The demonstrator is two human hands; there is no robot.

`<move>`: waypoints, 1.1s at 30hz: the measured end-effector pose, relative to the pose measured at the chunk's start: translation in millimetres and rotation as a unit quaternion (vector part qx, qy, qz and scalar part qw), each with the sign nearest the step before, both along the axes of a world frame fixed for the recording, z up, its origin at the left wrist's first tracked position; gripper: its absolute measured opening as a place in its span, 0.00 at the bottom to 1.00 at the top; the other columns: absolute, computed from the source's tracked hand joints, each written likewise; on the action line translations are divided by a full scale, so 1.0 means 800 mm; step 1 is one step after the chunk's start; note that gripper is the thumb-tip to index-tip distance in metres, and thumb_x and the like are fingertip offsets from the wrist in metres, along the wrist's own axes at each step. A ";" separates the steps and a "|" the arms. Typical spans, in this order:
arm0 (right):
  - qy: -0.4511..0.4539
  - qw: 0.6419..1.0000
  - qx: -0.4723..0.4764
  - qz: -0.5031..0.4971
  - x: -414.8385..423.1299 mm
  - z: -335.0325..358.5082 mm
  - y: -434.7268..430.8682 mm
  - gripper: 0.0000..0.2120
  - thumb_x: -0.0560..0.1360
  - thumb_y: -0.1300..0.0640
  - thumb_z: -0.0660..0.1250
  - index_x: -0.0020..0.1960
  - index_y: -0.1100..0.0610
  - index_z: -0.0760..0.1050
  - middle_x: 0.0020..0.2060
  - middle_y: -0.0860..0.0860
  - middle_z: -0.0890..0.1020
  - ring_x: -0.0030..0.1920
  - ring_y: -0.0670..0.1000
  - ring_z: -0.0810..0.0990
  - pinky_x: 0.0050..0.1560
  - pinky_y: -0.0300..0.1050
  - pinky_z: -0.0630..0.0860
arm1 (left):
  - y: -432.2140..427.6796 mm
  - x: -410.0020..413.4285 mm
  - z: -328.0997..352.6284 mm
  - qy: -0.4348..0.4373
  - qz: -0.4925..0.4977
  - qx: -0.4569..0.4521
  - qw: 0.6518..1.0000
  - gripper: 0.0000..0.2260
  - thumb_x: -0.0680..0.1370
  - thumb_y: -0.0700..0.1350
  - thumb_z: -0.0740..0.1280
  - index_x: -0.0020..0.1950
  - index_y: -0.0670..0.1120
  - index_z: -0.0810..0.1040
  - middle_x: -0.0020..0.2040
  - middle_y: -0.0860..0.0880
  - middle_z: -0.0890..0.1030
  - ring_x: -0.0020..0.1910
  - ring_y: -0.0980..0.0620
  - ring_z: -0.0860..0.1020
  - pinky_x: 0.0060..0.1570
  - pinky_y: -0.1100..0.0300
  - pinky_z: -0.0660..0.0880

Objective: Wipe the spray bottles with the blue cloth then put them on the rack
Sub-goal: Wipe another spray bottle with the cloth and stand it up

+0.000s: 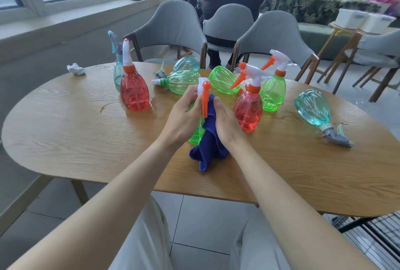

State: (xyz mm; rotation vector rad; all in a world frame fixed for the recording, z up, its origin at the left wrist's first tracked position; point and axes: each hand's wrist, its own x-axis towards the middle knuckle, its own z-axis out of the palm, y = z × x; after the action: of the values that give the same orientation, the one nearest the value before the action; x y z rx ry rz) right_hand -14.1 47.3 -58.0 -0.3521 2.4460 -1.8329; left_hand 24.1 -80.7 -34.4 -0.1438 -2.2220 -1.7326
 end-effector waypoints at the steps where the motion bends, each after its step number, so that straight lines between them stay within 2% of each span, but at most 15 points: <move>1: -0.016 1.000 0.007 -0.007 -0.004 0.001 0.000 0.34 0.79 0.26 0.48 0.72 0.42 0.77 0.66 0.47 0.82 0.69 0.52 0.78 0.75 0.62 0.70 | 0.000 -0.001 0.001 0.000 0.000 -0.002 1.000 0.12 0.88 0.57 0.59 0.65 0.54 0.78 0.60 0.53 0.84 0.56 0.62 0.80 0.57 0.64 0.78; 5: 0.020 1.000 0.011 -0.020 0.012 0.005 -0.002 0.21 0.87 0.37 0.49 0.62 0.43 0.78 0.56 0.44 0.83 0.59 0.45 0.81 0.67 0.54 0.75 | 0.001 -0.004 -0.002 -0.005 0.009 0.002 1.000 0.13 0.88 0.58 0.59 0.65 0.54 0.78 0.59 0.53 0.84 0.60 0.54 0.81 0.63 0.54 0.78; 7: 0.090 0.996 0.011 -0.026 0.028 0.002 -0.002 0.11 0.88 0.43 0.53 0.60 0.39 0.74 0.57 0.42 0.80 0.58 0.38 0.78 0.63 0.41 0.74 | 0.002 -0.002 0.001 -0.004 0.012 0.010 1.000 0.14 0.89 0.57 0.58 0.64 0.52 0.79 0.57 0.51 0.84 0.57 0.53 0.82 0.62 0.51 0.78; 9: 0.133 0.991 0.008 -0.018 0.037 0.001 -0.003 0.09 0.89 0.47 0.55 0.65 0.37 0.71 0.61 0.42 0.78 0.60 0.32 0.74 0.58 0.25 0.68 | 0.002 0.000 0.002 -0.005 0.006 0.020 1.000 0.14 0.89 0.57 0.58 0.64 0.53 0.79 0.56 0.53 0.85 0.57 0.54 0.83 0.62 0.50 0.79; 10: 0.135 0.991 0.002 -0.011 0.034 0.000 -0.003 0.10 0.89 0.48 0.55 0.65 0.38 0.72 0.61 0.43 0.78 0.59 0.31 0.74 0.57 0.24 0.67 | 0.001 0.000 0.002 -0.006 0.001 0.024 1.000 0.13 0.89 0.57 0.58 0.65 0.53 0.79 0.57 0.53 0.85 0.58 0.53 0.83 0.63 0.50 0.80; 11: 0.121 0.993 -0.009 -0.008 0.029 0.000 -0.003 0.10 0.88 0.46 0.55 0.64 0.38 0.74 0.60 0.43 0.79 0.59 0.32 0.75 0.59 0.26 0.69 | 0.001 0.001 0.002 -0.004 -0.003 0.028 1.000 0.13 0.89 0.56 0.59 0.65 0.52 0.79 0.58 0.51 0.85 0.59 0.51 0.82 0.64 0.48 0.79; 13: 0.066 0.997 -0.028 0.003 0.012 0.003 -0.004 0.17 0.87 0.40 0.53 0.62 0.41 0.79 0.57 0.45 0.83 0.59 0.42 0.81 0.66 0.47 0.76 | 0.000 0.000 0.002 0.003 -0.014 0.034 0.999 0.13 0.89 0.55 0.60 0.64 0.50 0.79 0.60 0.47 0.84 0.63 0.47 0.81 0.67 0.45 0.78; 15: 0.000 1.000 -0.019 0.015 -0.002 0.011 -0.005 0.25 0.85 0.35 0.49 0.62 0.44 0.82 0.55 0.44 0.85 0.59 0.47 0.82 0.68 0.60 0.75 | 0.000 -0.001 0.001 0.007 -0.021 0.032 0.999 0.12 0.88 0.54 0.61 0.65 0.51 0.79 0.62 0.49 0.83 0.63 0.52 0.81 0.67 0.48 0.78; 19: 0.041 0.999 -0.004 -0.001 0.008 0.013 -0.010 0.23 0.86 0.37 0.50 0.59 0.44 0.81 0.55 0.43 0.84 0.59 0.46 0.81 0.69 0.57 0.74 | 0.001 0.000 0.002 -0.007 -0.013 0.019 1.000 0.07 0.88 0.57 0.60 0.62 0.62 0.77 0.58 0.61 0.82 0.56 0.67 0.78 0.63 0.62 0.75; 22: 0.119 0.992 -0.039 -0.016 0.030 -0.003 -0.009 0.15 0.88 0.46 0.56 0.69 0.42 0.77 0.62 0.41 0.81 0.66 0.42 0.78 0.71 0.48 0.72 | 0.000 0.001 0.005 -0.013 -0.015 0.027 0.999 0.07 0.88 0.57 0.59 0.61 0.68 0.75 0.54 0.69 0.81 0.56 0.70 0.78 0.59 0.71 0.74; 26: 0.110 0.992 -0.057 -0.011 0.022 0.005 0.005 0.12 0.88 0.50 0.59 0.68 0.45 0.77 0.57 0.40 0.84 0.60 0.39 0.81 0.63 0.38 0.75 | -0.007 0.002 0.011 -0.026 -0.040 0.026 0.999 0.10 0.88 0.58 0.60 0.66 0.68 0.77 0.66 0.69 0.79 0.68 0.71 0.74 0.68 0.65 0.71; 28: 0.083 0.993 -0.077 -0.020 0.014 0.012 0.011 0.11 0.88 0.52 0.60 0.65 0.48 0.79 0.54 0.41 0.85 0.56 0.38 0.82 0.58 0.35 0.75 | -0.013 0.002 0.014 -0.034 -0.058 0.038 0.997 0.11 0.88 0.56 0.61 0.69 0.65 0.77 0.67 0.67 0.78 0.68 0.71 0.74 0.65 0.69 0.72; 30: 0.063 0.991 -0.108 -0.050 0.009 0.016 0.015 0.13 0.87 0.49 0.61 0.66 0.51 0.80 0.56 0.44 0.85 0.59 0.43 0.82 0.63 0.43 0.76 | -0.017 -0.002 0.013 -0.043 -0.067 0.051 0.996 0.15 0.88 0.51 0.61 0.74 0.59 0.77 0.68 0.63 0.79 0.66 0.70 0.76 0.63 0.70 0.72; 32: 0.043 0.981 -0.167 -0.085 0.008 0.022 0.018 0.15 0.86 0.45 0.61 0.65 0.50 0.81 0.59 0.48 0.85 0.62 0.50 0.82 0.69 0.55 0.76 | -0.017 -0.006 0.013 -0.044 -0.048 0.052 0.997 0.19 0.87 0.47 0.59 0.78 0.52 0.76 0.72 0.57 0.79 0.68 0.65 0.77 0.69 0.59 0.71; 33: 0.046 0.976 -0.193 -0.090 0.012 0.028 0.016 0.14 0.86 0.47 0.61 0.63 0.51 0.81 0.58 0.49 0.84 0.60 0.51 0.82 0.69 0.55 0.76 | -0.016 -0.007 0.015 -0.035 -0.027 0.063 0.997 0.21 0.86 0.47 0.58 0.79 0.50 0.74 0.74 0.54 0.78 0.70 0.61 0.76 0.73 0.55 0.70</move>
State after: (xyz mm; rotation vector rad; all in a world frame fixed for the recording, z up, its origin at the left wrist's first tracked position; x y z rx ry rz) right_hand -4.9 60.3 -35.5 -0.2432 2.2270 -2.4267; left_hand 18.9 -93.2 -22.6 -0.1162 -2.1684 -1.9279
